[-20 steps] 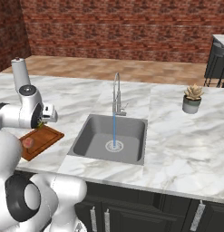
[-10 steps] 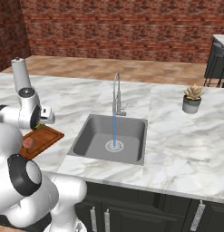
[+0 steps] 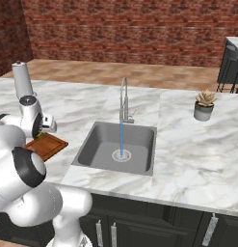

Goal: Pick the peach, pear from the sink and place them on the cutting board to airdry. Then turn off the sink faucet.

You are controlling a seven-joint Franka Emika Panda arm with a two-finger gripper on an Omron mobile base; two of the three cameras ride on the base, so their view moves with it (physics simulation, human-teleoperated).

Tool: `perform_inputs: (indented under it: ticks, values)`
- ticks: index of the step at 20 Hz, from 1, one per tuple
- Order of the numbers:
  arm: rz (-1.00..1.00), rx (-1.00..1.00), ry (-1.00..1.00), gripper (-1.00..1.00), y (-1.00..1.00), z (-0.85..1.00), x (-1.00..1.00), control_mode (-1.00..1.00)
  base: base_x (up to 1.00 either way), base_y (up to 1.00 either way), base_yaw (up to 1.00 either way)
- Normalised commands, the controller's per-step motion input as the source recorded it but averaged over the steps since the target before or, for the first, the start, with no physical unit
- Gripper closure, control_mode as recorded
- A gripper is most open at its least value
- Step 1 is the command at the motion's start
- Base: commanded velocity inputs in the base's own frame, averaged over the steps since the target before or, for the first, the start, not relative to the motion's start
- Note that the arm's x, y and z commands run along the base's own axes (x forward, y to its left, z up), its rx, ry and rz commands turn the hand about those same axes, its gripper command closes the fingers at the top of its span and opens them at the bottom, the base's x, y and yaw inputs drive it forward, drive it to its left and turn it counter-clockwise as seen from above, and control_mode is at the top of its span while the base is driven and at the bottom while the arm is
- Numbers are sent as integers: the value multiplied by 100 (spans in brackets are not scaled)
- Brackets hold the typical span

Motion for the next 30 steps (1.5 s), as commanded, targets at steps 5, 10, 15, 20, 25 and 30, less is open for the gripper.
perform_inputs:
  ticks: [5, 10, 15, 20, 25, 30]
  values:
    - [0, 0, 1, 100, 0, -24, 19, -100, 0, 0, 0]
    - [0, 0, 2, 100, 3, -22, 21, -100, 0, 0, 0]
    - [0, 0, 3, 100, 8, -16, 19, -100, 0, 0, 0]
    - [0, 0, 2, 100, 9, -10, 11, -100, 0, 0, 0]
    - [0, 0, 2, 100, 7, -8, 7, -100, 0, 0, 0]
    - [0, 0, 2, 100, 4, -11, 8, -100, 0, 0, 0]
